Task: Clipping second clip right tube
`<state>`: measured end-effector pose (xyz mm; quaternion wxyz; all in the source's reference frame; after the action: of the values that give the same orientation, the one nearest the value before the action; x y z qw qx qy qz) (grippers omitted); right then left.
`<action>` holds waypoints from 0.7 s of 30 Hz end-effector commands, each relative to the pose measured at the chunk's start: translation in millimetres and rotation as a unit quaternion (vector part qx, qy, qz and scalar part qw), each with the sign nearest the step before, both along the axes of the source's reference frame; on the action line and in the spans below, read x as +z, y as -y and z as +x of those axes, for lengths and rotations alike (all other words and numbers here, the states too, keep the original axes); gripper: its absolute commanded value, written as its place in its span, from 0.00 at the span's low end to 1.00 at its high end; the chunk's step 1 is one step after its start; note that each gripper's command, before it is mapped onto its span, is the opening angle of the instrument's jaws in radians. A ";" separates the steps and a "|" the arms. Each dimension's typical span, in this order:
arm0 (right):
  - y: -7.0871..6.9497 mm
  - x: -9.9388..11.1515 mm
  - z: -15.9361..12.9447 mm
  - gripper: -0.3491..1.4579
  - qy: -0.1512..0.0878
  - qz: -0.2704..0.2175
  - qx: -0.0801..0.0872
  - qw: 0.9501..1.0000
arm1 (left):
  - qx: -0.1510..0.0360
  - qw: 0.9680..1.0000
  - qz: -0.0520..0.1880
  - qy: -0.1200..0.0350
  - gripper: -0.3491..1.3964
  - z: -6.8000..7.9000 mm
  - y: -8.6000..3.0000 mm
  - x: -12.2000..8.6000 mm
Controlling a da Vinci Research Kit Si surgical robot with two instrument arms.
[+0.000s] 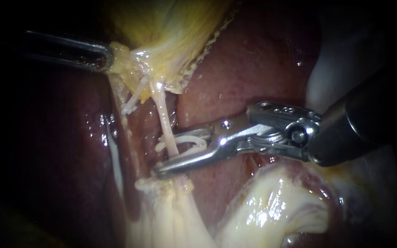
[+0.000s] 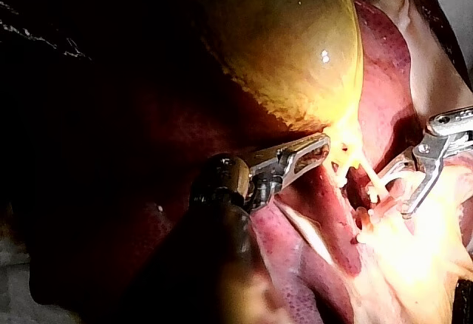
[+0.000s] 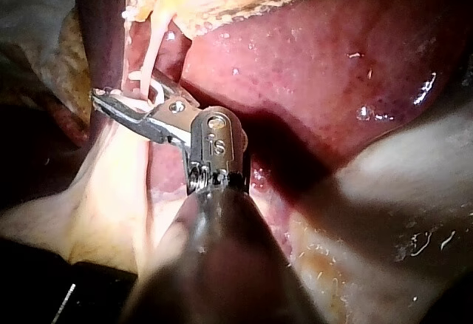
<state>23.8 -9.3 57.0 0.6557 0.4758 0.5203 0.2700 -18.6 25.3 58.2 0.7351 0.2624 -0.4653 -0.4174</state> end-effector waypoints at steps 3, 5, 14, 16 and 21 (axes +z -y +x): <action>0.2 -0.7 0.1 0.46 -0.012 0.019 0.001 1.000 | 0.000 1.000 0.000 0.000 0.00 0.0 0.0 0.0; 0.2 -1.1 0.2 0.46 -0.018 0.031 0.002 0.999 | 0.000 1.000 0.000 0.000 0.00 0.0 0.0 0.0; 0.0 -1.0 0.1 0.37 -0.023 0.035 -0.007 0.999 | 0.000 1.000 0.000 0.000 0.00 -0.1 0.0 0.1; 0.0 -0.8 0.1 0.35 -0.023 0.034 -0.007 0.999 | 0.000 1.000 0.000 0.000 0.00 -0.1 0.0 0.1; 0.1 -0.6 0.3 0.26 -0.023 0.034 -0.007 0.999 | -0.001 1.000 0.000 -0.001 0.00 -0.1 0.0 0.1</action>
<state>24.1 -9.4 56.4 0.6292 0.5071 0.5223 0.2722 -18.8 25.3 58.2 0.7352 0.2619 -0.4651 -0.4178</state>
